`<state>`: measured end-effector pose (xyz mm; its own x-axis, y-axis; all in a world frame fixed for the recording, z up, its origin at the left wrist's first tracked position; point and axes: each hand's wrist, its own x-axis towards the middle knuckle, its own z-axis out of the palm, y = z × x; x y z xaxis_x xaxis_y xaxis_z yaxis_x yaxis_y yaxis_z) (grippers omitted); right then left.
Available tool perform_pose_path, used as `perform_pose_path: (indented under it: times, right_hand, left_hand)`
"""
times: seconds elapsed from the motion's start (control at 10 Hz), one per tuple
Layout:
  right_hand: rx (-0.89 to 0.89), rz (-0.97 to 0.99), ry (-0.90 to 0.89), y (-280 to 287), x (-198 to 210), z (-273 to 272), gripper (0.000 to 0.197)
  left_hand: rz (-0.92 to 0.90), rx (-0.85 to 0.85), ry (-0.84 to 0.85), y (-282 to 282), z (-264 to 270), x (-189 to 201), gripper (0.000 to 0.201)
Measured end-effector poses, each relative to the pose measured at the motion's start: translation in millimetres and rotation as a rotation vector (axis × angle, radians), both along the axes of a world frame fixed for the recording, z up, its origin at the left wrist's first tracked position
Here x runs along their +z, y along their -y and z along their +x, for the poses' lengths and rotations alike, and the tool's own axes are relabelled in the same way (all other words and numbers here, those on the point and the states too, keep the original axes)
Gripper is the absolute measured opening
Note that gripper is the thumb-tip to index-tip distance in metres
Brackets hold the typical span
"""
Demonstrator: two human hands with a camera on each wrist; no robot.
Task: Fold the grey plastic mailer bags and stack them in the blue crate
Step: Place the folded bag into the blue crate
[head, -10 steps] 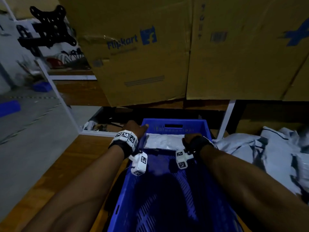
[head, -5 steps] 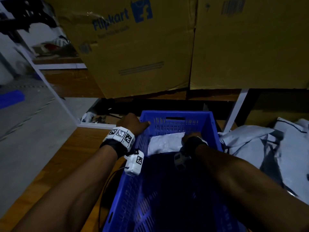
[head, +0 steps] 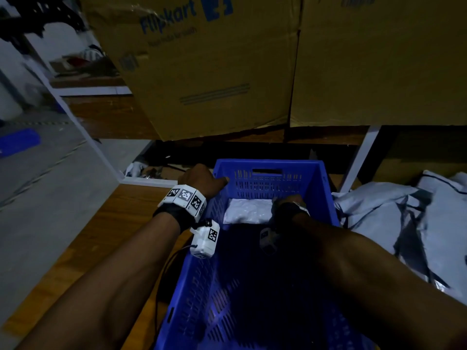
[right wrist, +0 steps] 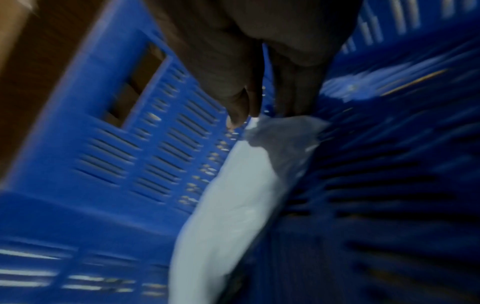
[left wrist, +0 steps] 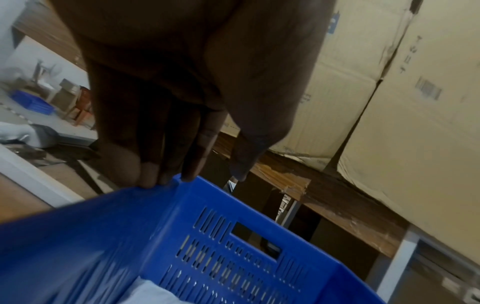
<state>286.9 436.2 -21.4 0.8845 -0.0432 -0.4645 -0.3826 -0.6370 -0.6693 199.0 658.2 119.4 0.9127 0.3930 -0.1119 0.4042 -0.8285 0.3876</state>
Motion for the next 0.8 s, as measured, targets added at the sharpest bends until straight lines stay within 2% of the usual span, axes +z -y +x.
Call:
perform_pose_path:
  times: [0.1,0.3,0.4,0.5,0.6,0.7,0.8]
  right_hand:
    - [-0.044,0.058,0.017,6.4,14.1,-7.2,0.042]
    - [0.018,0.240,0.038,-0.5,76.7,-34.0,0.036]
    - [0.043,0.317,0.061,3.2,110.1,-58.5,0.021]
    - [0.125,0.369,0.038,15.3,142.2,-85.9,0.011]
    - [0.152,0.384,0.096,34.5,168.3,-119.9,0.010]
    - [0.155,0.407,0.164,62.3,184.3,-157.3,0.018]
    - [0.161,0.446,0.232,102.6,191.1,-196.2,0.007]
  left_hand:
    - [-0.077,0.008,-0.028,-2.7,-7.1,8.8,0.057]
    - [-0.056,-0.040,-0.036,-3.8,-49.2,31.9,0.054]
    - [-0.043,-0.052,-0.032,-8.4,-77.1,51.2,0.058]
    - [-0.109,-0.056,-0.021,-6.1,-113.2,73.8,0.058]
    - [-0.194,-0.040,0.000,13.0,-157.9,95.1,0.048]
    - [-0.252,-0.043,0.045,43.8,-205.5,111.9,0.043]
    - [-0.255,-0.057,0.113,86.1,-247.3,120.2,0.044]
